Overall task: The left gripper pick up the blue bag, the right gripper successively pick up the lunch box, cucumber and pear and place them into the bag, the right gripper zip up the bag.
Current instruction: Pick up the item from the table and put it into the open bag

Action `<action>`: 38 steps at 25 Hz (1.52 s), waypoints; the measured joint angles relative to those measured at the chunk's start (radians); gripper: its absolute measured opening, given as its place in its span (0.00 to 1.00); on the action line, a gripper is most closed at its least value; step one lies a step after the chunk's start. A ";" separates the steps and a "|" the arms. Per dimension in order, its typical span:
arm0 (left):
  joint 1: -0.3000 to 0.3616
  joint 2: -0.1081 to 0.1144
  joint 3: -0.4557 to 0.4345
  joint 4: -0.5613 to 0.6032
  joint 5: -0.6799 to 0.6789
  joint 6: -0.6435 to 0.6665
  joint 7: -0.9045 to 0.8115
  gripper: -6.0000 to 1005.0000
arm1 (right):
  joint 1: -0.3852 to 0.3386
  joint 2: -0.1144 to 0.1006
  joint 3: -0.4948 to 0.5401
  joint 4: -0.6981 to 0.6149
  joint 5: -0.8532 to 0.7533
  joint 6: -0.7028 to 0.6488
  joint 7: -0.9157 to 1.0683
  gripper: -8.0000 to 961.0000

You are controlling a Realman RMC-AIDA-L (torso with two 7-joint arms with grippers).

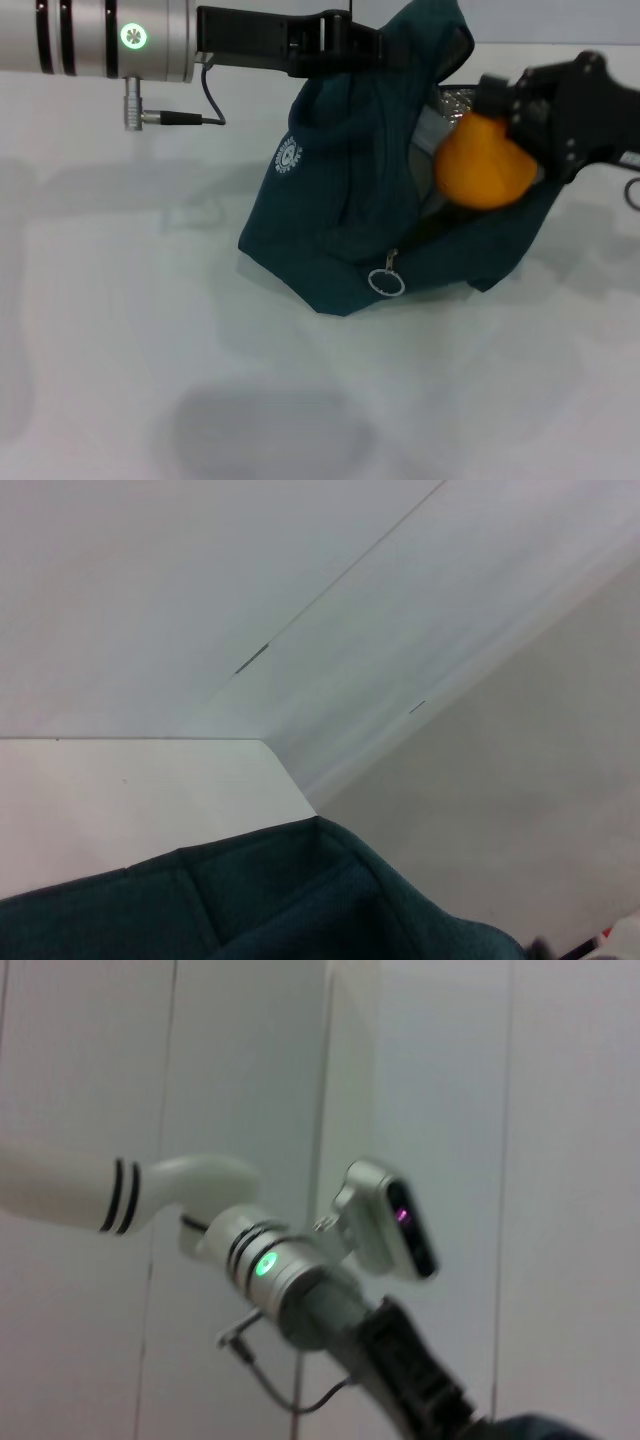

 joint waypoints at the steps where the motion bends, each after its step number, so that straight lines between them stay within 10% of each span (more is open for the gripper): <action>1: -0.001 0.000 0.000 0.000 0.000 0.000 0.000 0.07 | -0.001 0.002 -0.013 0.003 -0.005 0.004 0.000 0.06; 34: -0.005 0.004 -0.004 -0.001 0.002 -0.009 -0.002 0.07 | 0.001 -0.016 -0.056 0.019 -0.054 0.158 0.238 0.09; 38: -0.005 0.004 -0.003 -0.002 0.002 -0.009 0.002 0.07 | 0.000 -0.017 -0.053 0.003 -0.052 0.164 0.298 0.21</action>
